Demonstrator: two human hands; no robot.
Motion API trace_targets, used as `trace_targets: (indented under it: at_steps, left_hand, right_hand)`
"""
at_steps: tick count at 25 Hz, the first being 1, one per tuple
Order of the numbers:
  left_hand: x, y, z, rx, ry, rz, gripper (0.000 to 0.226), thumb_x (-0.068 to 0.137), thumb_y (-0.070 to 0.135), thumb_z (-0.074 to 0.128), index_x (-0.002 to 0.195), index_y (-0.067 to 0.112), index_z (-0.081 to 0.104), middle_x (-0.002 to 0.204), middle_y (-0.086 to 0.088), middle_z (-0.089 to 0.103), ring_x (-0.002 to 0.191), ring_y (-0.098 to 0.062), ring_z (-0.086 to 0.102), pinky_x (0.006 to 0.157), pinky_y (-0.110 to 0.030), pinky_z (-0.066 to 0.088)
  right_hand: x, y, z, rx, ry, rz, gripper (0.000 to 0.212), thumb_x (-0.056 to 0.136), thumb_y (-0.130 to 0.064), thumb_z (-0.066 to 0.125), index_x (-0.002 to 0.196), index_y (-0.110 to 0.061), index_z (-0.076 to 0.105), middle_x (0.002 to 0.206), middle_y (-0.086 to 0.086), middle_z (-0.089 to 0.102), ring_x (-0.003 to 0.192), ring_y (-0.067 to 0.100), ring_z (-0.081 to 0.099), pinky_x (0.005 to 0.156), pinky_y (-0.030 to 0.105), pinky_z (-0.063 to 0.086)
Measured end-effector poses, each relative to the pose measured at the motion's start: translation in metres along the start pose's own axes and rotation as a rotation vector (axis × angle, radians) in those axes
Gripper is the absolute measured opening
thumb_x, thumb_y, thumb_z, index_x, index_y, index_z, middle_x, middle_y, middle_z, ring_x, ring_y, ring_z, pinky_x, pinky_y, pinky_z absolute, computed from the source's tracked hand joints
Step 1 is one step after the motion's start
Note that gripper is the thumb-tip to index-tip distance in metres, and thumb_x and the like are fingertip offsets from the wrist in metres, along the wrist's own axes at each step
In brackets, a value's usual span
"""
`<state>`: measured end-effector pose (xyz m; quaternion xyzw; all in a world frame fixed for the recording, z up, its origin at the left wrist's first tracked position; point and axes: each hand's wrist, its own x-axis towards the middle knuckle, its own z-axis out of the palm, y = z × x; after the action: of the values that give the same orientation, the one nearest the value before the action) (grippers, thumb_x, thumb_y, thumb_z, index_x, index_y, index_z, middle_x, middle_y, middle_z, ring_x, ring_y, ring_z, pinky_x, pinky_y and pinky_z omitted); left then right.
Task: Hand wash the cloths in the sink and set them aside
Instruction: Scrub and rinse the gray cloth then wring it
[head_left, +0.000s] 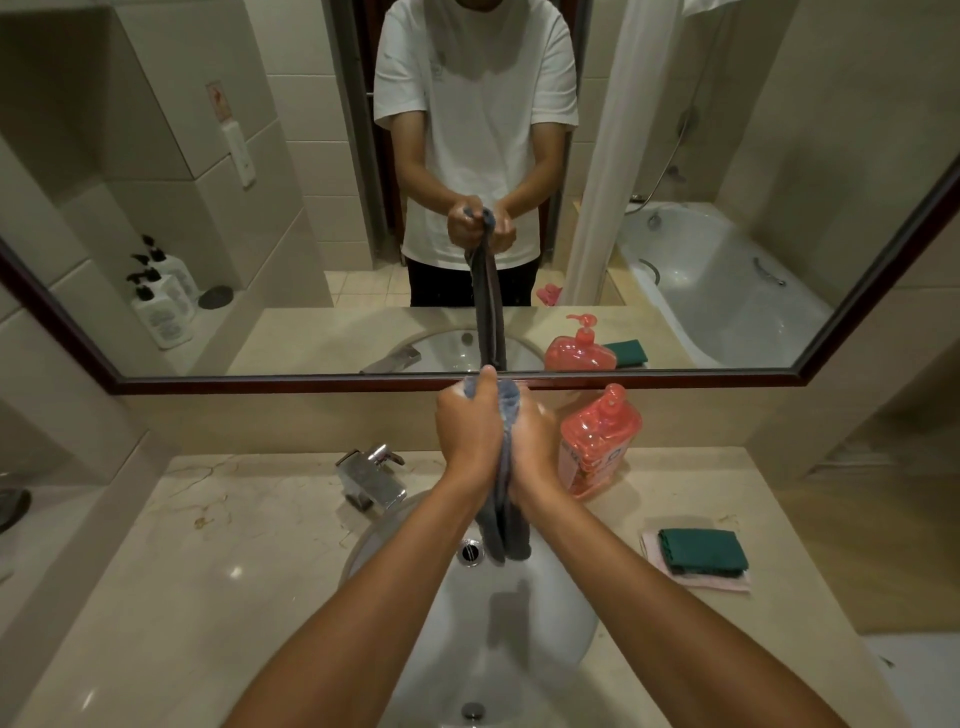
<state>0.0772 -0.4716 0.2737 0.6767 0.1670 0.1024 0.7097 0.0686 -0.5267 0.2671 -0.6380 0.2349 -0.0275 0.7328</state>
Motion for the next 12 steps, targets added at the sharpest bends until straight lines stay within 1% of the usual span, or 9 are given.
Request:
trace_targets:
  at_steps: [2, 4, 5, 6, 7, 8, 10, 12]
  left_hand:
    - [0.005, 0.002, -0.004, -0.016, 0.06, -0.013, 0.047, 0.099, 0.031, 0.058, 0.055, 0.022, 0.045, 0.045, 0.011, 0.048, 0.044, -0.008, 0.045, 0.052, -0.027, 0.039]
    - [0.007, 0.0, -0.006, -0.03, 0.033, -0.041, 0.044, 0.1, 0.029, 0.057, 0.058, 0.019, 0.05, 0.046, 0.009, 0.052, 0.043, -0.008, 0.049, 0.048, -0.025, 0.042]
    - [0.004, -0.002, -0.004, -0.018, -0.004, -0.049, 0.041, 0.1, 0.029, 0.057, 0.062, 0.016, 0.056, 0.049, 0.006, 0.058, 0.045, -0.008, 0.056, 0.048, -0.024, 0.046]
    - [-0.001, -0.004, -0.002, -0.008, -0.047, -0.063, 0.037, 0.101, 0.031, 0.056, 0.068, 0.013, 0.063, 0.055, 0.003, 0.066, 0.051, -0.01, 0.064, 0.05, -0.024, 0.051]
    - [-0.006, -0.006, -0.001, -0.009, -0.082, -0.082, 0.035, 0.101, 0.032, 0.056, 0.074, 0.011, 0.067, 0.061, 0.0, 0.07, 0.057, -0.013, 0.069, 0.053, -0.024, 0.054]
    - [-0.01, -0.007, 0.0, -0.024, -0.1, -0.095, 0.035, 0.1, 0.032, 0.056, 0.076, 0.01, 0.068, 0.064, -0.002, 0.071, 0.06, -0.016, 0.071, 0.054, -0.025, 0.055]
    - [-0.01, -0.007, 0.0, -0.041, -0.065, -0.094, 0.035, 0.1, 0.032, 0.057, 0.072, 0.012, 0.065, 0.061, -0.003, 0.068, 0.058, -0.017, 0.067, 0.055, -0.028, 0.053]
    - [-0.003, -0.006, -0.002, -0.024, 0.028, -0.087, 0.038, 0.1, 0.031, 0.058, 0.064, 0.017, 0.056, 0.054, 0.001, 0.057, 0.053, -0.016, 0.055, 0.057, -0.032, 0.046]
  right_hand:
    - [-0.014, 0.011, 0.001, -0.078, 0.008, -0.097, 0.046, 0.104, -0.035, 0.044, 0.066, -0.017, 0.063, 0.055, -0.006, 0.063, 0.057, 0.013, 0.063, 0.053, 0.032, 0.048]
    - [-0.016, 0.009, -0.001, -0.173, 0.012, -0.183, 0.051, 0.105, -0.039, 0.042, 0.062, -0.019, 0.061, 0.055, -0.005, 0.062, 0.055, 0.01, 0.062, 0.055, 0.029, 0.049]
    - [-0.009, 0.003, -0.002, -0.186, 0.024, -0.174, 0.05, 0.106, -0.037, 0.042, 0.063, -0.019, 0.06, 0.056, -0.004, 0.062, 0.056, 0.012, 0.062, 0.057, 0.029, 0.049]
    - [-0.001, -0.004, -0.005, -0.159, 0.026, -0.122, 0.047, 0.106, -0.033, 0.043, 0.065, -0.018, 0.06, 0.059, -0.002, 0.061, 0.059, 0.016, 0.061, 0.061, 0.031, 0.048]
    - [0.006, -0.01, -0.007, -0.095, 0.017, -0.063, 0.044, 0.106, -0.029, 0.044, 0.067, -0.016, 0.059, 0.061, 0.0, 0.06, 0.06, 0.018, 0.06, 0.062, 0.033, 0.047]
    - [0.009, -0.014, -0.009, -0.029, 0.005, -0.014, 0.04, 0.105, -0.026, 0.046, 0.068, -0.015, 0.058, 0.061, 0.001, 0.059, 0.06, 0.018, 0.058, 0.061, 0.032, 0.046]
    - [0.004, -0.008, -0.008, 0.004, -0.009, 0.021, 0.037, 0.105, -0.025, 0.047, 0.072, -0.014, 0.059, 0.057, -0.003, 0.058, 0.054, 0.013, 0.057, 0.053, 0.025, 0.045]
    - [-0.008, 0.008, -0.006, -0.028, -0.007, 0.005, 0.039, 0.106, -0.028, 0.045, 0.075, -0.013, 0.065, 0.055, -0.005, 0.059, 0.052, 0.011, 0.059, 0.048, 0.023, 0.045]
